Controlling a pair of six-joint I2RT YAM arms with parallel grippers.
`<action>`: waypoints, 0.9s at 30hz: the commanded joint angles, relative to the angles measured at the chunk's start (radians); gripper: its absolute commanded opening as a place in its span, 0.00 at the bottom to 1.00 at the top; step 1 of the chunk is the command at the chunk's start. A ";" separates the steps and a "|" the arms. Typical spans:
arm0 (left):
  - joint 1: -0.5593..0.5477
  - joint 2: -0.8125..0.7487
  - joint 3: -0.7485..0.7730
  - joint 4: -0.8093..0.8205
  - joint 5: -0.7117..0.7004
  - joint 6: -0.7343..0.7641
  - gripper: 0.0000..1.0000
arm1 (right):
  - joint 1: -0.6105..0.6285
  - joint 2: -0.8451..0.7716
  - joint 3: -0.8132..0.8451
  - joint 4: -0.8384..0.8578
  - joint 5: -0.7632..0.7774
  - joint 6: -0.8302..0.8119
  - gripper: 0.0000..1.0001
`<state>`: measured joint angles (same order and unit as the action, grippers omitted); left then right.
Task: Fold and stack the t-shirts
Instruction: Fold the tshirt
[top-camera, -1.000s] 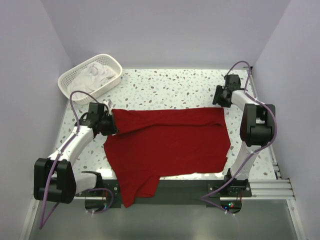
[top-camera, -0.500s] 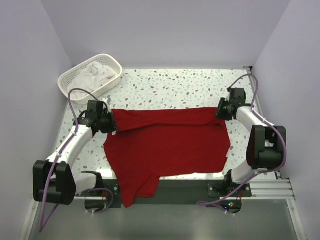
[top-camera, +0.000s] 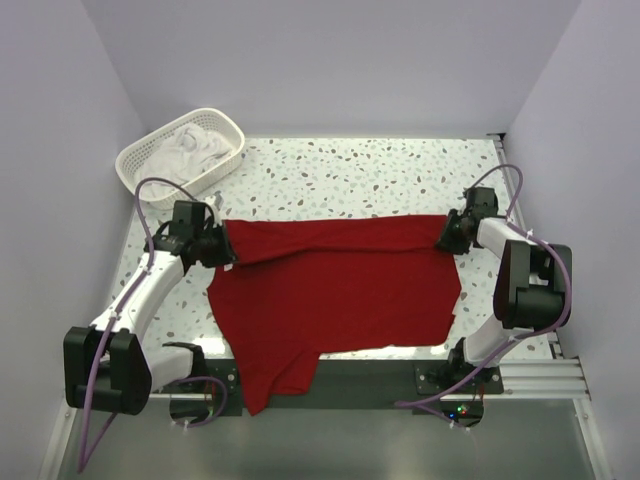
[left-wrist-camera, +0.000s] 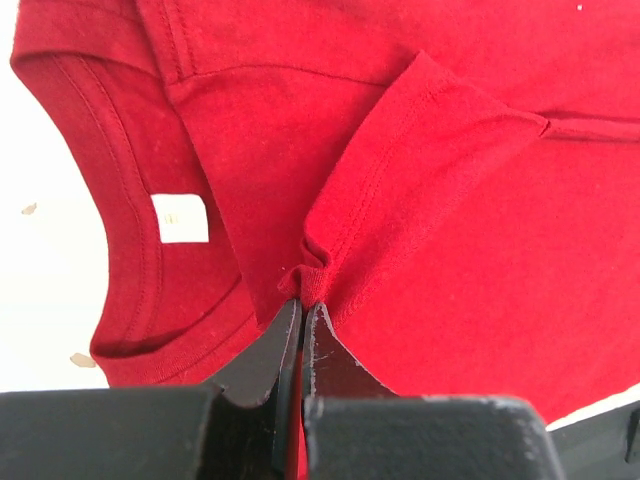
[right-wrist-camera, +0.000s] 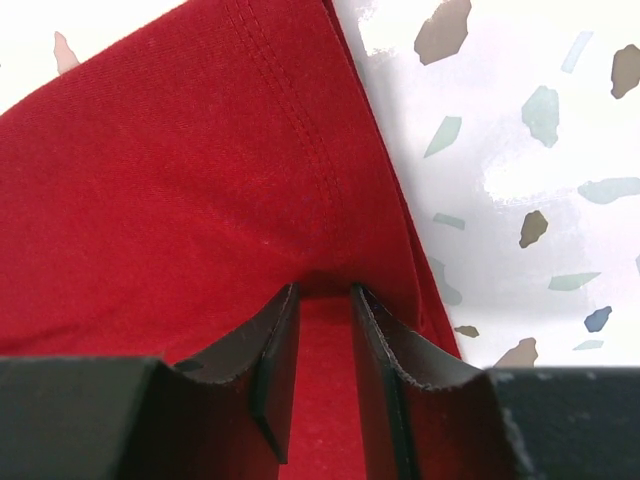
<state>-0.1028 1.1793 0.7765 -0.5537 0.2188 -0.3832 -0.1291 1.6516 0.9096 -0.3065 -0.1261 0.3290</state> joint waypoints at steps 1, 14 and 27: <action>0.005 -0.023 0.020 -0.037 0.036 -0.013 0.00 | 0.002 -0.018 0.025 0.018 0.013 -0.005 0.32; 0.000 -0.012 -0.071 -0.011 0.039 -0.043 0.00 | 0.003 -0.045 0.048 -0.037 0.094 -0.011 0.36; -0.054 0.000 -0.167 0.044 0.123 -0.103 0.00 | 0.371 -0.133 0.167 -0.005 0.027 -0.057 0.50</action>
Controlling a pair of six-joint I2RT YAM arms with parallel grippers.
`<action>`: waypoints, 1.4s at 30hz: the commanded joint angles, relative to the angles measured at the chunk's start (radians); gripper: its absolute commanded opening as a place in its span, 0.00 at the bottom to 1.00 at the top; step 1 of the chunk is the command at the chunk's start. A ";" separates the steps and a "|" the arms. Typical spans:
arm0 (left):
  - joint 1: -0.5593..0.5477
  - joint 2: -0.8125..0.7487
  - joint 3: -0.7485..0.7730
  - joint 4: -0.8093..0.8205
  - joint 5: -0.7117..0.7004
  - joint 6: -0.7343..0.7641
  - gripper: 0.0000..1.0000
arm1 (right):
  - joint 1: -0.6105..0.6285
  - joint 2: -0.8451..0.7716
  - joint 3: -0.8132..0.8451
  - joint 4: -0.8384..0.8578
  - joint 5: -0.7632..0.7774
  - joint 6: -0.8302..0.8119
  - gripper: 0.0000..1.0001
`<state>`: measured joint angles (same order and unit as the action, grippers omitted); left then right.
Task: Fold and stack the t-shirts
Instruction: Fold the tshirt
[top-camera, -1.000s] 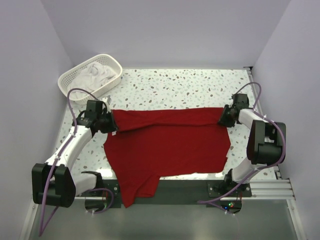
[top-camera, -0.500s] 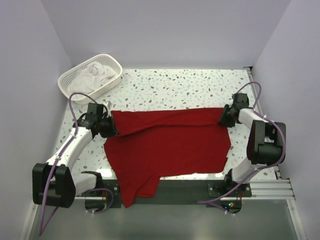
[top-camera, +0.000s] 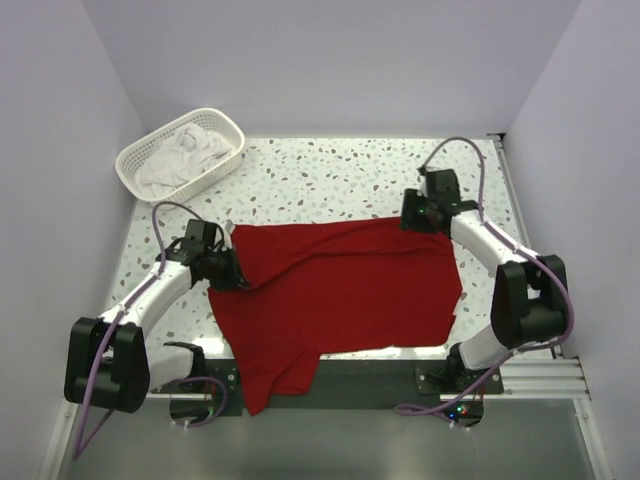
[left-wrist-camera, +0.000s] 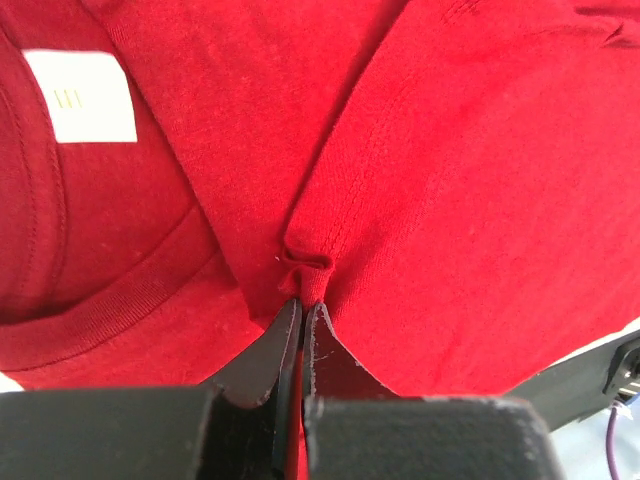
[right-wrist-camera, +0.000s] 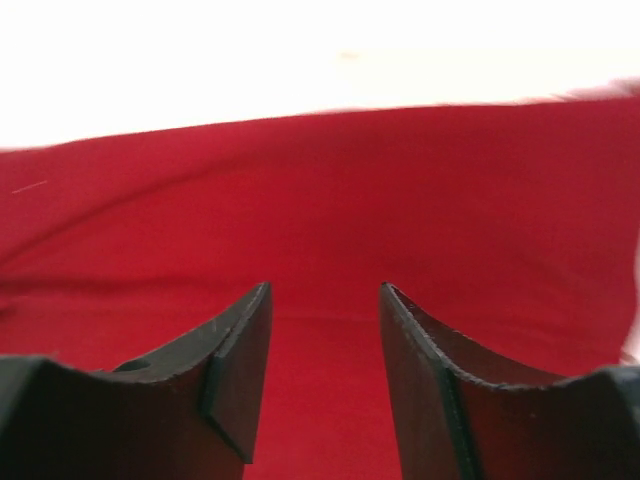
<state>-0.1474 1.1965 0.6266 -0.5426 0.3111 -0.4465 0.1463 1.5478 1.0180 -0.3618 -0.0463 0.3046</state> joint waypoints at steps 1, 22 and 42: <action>-0.011 -0.021 -0.021 0.036 0.029 -0.046 0.00 | 0.154 -0.020 0.066 0.072 -0.097 -0.027 0.52; 0.058 0.032 0.120 0.144 -0.259 -0.012 0.66 | 0.562 0.650 0.657 0.097 -0.546 -0.128 0.49; 0.108 0.399 0.312 0.256 -0.308 0.031 0.49 | 0.576 0.611 0.611 0.080 -0.633 -0.162 0.02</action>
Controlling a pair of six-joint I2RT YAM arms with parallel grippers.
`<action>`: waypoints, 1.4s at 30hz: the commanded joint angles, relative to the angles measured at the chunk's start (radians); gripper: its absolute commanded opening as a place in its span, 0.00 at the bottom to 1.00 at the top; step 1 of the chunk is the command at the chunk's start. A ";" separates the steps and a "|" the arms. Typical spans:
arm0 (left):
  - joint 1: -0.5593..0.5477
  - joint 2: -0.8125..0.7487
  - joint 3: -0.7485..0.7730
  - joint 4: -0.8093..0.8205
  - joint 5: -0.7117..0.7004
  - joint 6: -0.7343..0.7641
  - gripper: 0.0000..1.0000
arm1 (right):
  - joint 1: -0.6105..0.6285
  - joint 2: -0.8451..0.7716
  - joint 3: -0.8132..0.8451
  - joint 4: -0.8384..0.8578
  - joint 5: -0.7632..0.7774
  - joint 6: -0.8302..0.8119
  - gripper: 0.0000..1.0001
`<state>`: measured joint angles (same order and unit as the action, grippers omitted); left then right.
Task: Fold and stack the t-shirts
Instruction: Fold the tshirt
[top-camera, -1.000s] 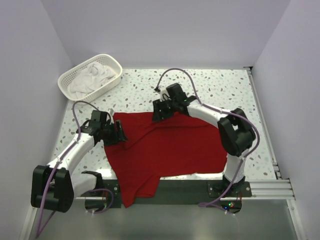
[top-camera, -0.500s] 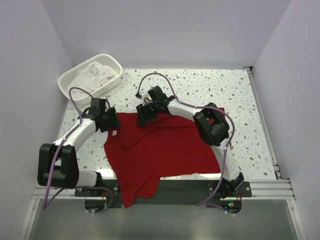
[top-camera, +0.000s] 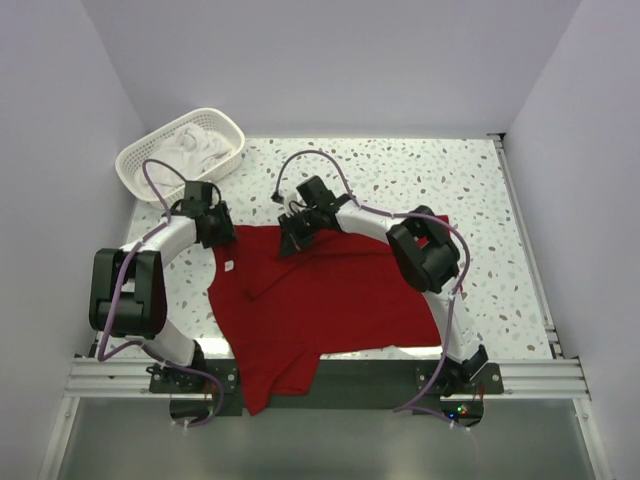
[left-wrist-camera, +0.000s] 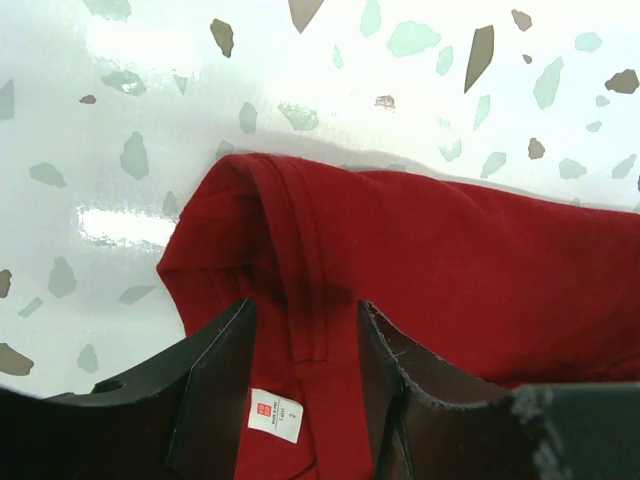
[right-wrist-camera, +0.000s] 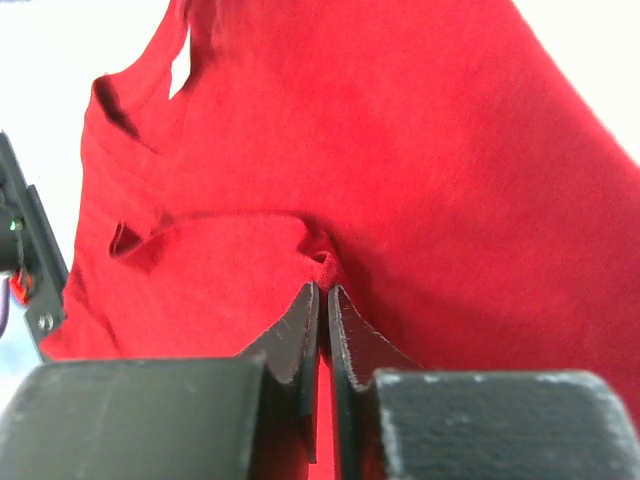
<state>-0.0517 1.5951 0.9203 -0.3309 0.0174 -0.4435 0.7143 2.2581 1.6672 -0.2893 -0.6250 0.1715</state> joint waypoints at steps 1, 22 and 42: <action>0.013 -0.001 0.018 0.044 -0.014 0.031 0.49 | 0.008 -0.117 -0.070 0.003 -0.071 -0.039 0.01; 0.013 -0.018 0.018 0.052 -0.001 0.031 0.49 | 0.011 -0.419 -0.379 -0.174 0.128 -0.264 0.44; 0.027 -0.003 0.034 0.056 -0.014 0.014 0.50 | -0.036 -0.483 -0.454 0.013 0.413 0.065 0.49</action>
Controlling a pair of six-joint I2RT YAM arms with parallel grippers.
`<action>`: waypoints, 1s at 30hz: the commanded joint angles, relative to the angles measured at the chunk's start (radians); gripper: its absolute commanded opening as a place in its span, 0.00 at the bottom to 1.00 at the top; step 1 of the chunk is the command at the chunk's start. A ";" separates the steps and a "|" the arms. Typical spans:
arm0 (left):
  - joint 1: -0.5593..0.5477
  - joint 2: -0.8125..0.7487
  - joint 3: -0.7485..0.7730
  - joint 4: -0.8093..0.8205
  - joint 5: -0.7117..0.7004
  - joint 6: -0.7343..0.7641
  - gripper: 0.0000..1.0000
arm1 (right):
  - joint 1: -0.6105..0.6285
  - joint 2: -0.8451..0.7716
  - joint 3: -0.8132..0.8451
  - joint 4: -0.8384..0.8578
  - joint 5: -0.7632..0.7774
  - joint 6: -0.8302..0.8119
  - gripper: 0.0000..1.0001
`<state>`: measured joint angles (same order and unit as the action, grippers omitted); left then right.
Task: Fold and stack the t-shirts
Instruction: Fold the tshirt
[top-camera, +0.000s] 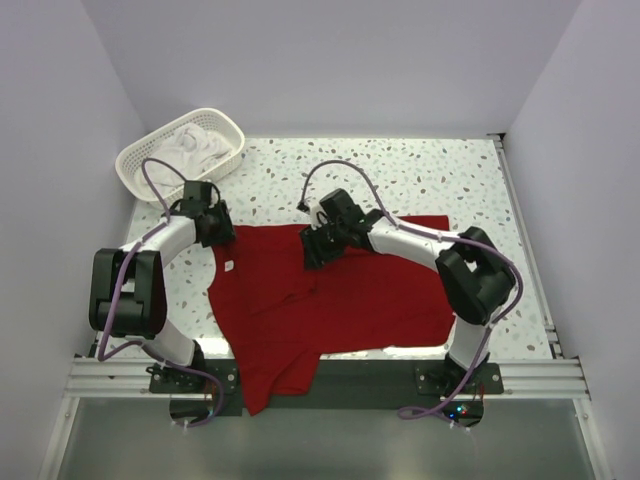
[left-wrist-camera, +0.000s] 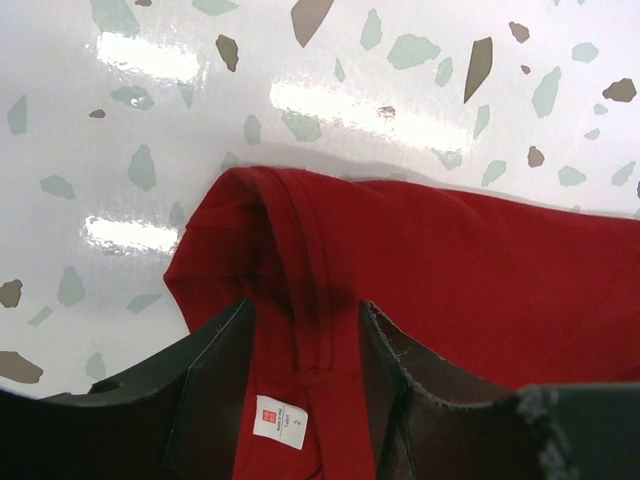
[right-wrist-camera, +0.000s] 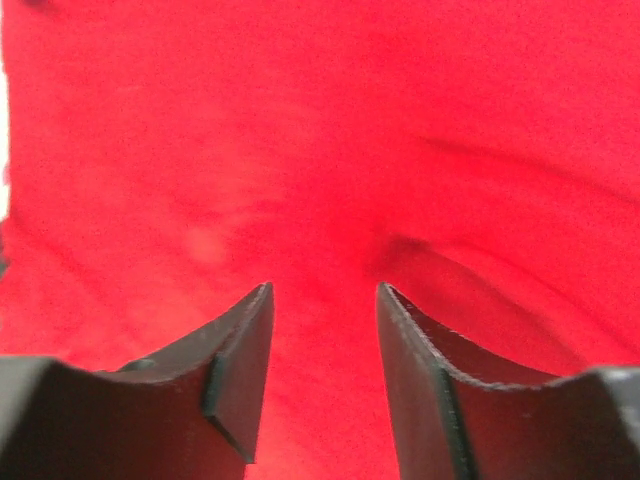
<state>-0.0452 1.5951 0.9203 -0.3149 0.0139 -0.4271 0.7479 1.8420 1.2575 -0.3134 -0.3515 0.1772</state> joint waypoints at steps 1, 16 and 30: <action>0.028 0.005 0.037 0.046 -0.011 -0.016 0.51 | -0.131 -0.088 -0.061 0.037 0.147 0.064 0.51; 0.041 0.167 0.147 0.060 0.026 -0.064 0.27 | -0.706 -0.144 -0.135 0.095 0.140 0.146 0.52; 0.114 0.308 0.279 0.019 -0.049 -0.025 0.00 | -0.938 0.118 -0.044 0.088 0.158 0.177 0.47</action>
<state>0.0330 1.8645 1.1435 -0.3054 0.0216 -0.4763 -0.1658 1.9079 1.1812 -0.2104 -0.2516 0.3634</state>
